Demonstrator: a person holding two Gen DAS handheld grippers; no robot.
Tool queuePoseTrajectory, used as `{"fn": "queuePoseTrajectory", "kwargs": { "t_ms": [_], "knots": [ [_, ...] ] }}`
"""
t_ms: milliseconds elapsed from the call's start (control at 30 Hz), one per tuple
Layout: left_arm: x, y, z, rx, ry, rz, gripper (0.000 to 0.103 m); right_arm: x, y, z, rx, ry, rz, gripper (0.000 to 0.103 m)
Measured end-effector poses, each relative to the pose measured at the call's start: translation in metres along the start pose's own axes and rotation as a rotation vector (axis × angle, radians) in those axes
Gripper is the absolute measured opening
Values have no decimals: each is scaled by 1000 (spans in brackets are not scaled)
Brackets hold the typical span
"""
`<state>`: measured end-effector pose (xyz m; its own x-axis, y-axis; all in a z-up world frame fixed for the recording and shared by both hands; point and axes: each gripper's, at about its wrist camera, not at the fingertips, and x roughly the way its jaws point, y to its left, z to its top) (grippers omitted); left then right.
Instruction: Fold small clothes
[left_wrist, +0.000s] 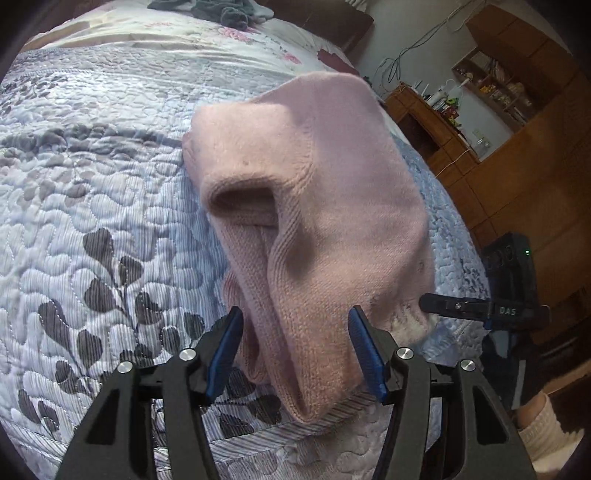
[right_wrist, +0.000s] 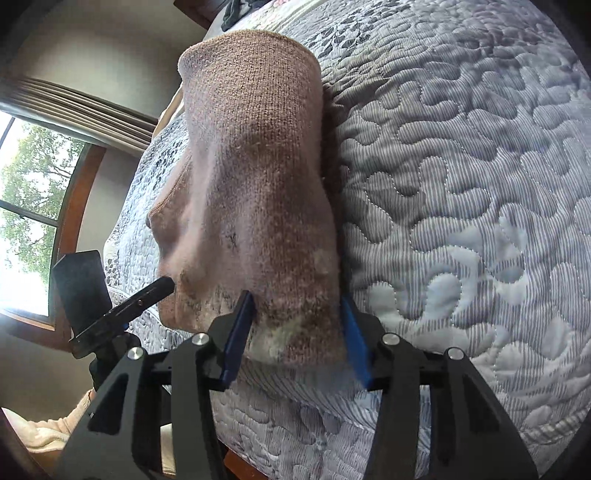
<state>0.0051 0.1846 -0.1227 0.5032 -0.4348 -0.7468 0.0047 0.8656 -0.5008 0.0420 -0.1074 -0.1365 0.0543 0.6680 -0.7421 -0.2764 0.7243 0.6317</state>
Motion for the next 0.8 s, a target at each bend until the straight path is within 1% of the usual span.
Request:
{"fn": "queuePoseTrajectory", "kwargs": {
  "t_ms": [100, 167, 267, 300, 333, 367, 400, 467, 533, 567, 733, 800],
  "knots": [
    [8, 10, -6, -16, 9, 11, 61, 11, 3, -2, -6, 7, -34, 47],
    [11, 14, -9, -23, 11, 9, 61, 20, 4, -4, 3, 10, -37, 46],
    [9, 12, -11, -21, 11, 25, 61, 20, 9, 0, 9, 8, -38, 46],
    [6, 10, -11, -19, 14, 37, 61, 15, 9, 1, 4, 3, -47, 50],
    [3, 6, -12, -15, 13, 48, 60, 10, 10, 0, -5, -3, -68, 52],
    [-3, 1, -14, -5, 6, 62, 60, 2, 11, -1, -21, -12, -100, 61],
    [-9, -3, -15, 6, -1, 82, 60, -2, 14, -1, -38, -24, -142, 73],
    [-17, -11, -15, 19, -9, 115, 60, -9, 28, -8, -83, -56, -244, 78],
    [-26, -19, -19, 12, -17, 144, 65, -13, 40, -16, -109, -73, -314, 84],
    [-31, -22, -20, 9, -23, 146, 65, -15, 45, -20, -115, -80, -340, 88],
    [-53, -42, -29, 21, -32, 215, 69, -25, 75, -38, -170, -124, -447, 91],
    [-63, -48, -32, 29, -42, 238, 71, -31, 86, -45, -194, -141, -472, 91]
  ]
}}
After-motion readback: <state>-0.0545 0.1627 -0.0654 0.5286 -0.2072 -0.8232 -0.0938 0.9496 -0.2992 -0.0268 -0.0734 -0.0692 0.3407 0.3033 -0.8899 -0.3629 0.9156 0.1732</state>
